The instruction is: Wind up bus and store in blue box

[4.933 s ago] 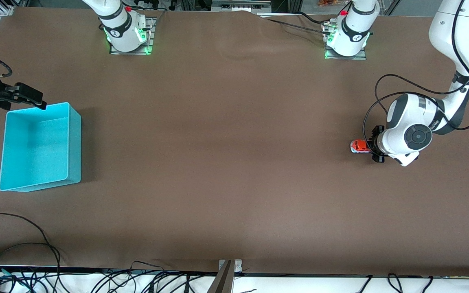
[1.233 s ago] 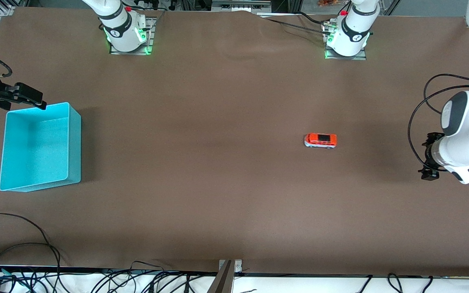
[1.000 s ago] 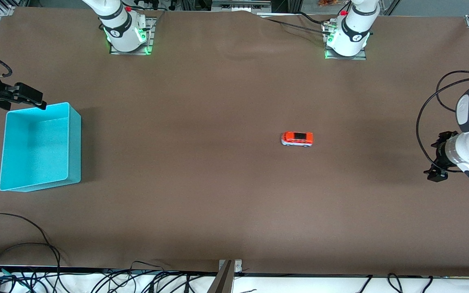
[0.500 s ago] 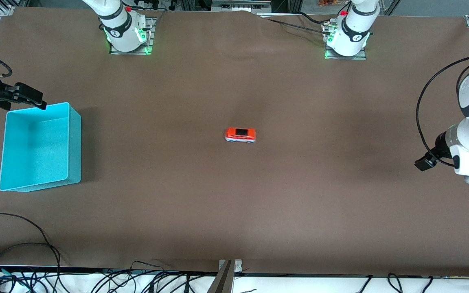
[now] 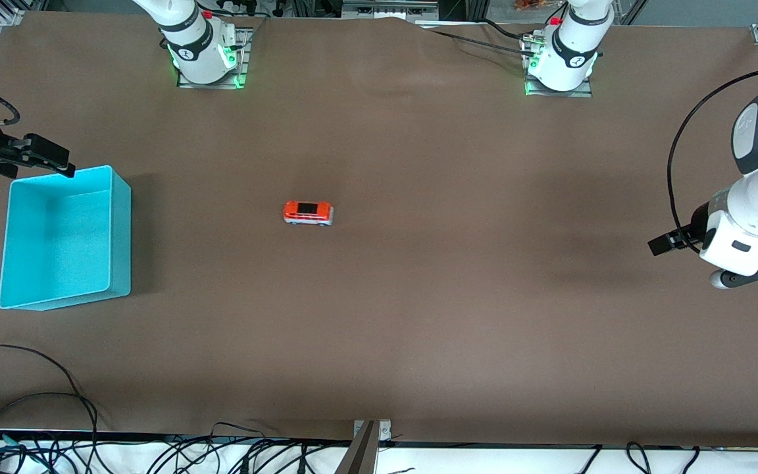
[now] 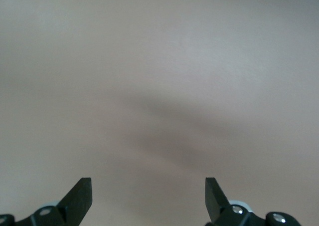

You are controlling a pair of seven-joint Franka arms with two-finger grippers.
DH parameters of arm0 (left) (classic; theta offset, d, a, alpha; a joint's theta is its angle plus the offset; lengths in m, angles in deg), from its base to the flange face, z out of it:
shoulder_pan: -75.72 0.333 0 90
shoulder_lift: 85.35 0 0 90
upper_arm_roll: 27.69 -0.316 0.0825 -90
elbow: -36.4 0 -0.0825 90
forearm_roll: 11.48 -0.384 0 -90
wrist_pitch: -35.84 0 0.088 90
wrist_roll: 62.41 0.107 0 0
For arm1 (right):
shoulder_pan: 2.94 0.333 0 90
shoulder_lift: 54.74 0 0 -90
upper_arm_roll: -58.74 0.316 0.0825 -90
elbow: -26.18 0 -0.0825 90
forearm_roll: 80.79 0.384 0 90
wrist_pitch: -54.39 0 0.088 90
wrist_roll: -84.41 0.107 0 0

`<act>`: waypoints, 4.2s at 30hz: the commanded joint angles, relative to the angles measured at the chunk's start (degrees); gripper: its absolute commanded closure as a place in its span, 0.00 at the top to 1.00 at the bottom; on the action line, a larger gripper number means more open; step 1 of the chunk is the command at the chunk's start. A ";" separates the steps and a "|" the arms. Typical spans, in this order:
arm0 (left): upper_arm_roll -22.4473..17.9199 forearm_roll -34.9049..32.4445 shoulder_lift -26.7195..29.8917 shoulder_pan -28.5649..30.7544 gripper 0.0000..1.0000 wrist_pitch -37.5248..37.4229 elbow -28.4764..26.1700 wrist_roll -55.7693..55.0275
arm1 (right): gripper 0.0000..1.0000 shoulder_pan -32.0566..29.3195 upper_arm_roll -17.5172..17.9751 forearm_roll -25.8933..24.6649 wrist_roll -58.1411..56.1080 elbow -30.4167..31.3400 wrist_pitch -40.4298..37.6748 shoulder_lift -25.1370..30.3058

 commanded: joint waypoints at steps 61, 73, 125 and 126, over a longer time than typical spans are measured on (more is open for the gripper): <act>0.86 8.61 4.88 1.88 1.00 0.09 0.61 12.56 | 1.00 0.46 0.39 -3.16 0.46 -0.41 -0.17 0.06; -1.94 8.70 5.75 -0.04 1.00 -0.17 1.84 12.73 | 1.00 0.54 0.39 -2.99 0.55 -0.41 -0.61 0.15; -35.44 21.62 15.42 -28.44 1.00 -1.41 -4.13 27.50 | 1.00 0.72 6.02 -2.99 26.03 22.87 30.32 -2.14; -35.44 21.62 15.42 -28.44 1.00 -1.41 -4.13 27.50 | 1.00 0.81 6.02 -2.99 26.12 23.49 31.03 -2.23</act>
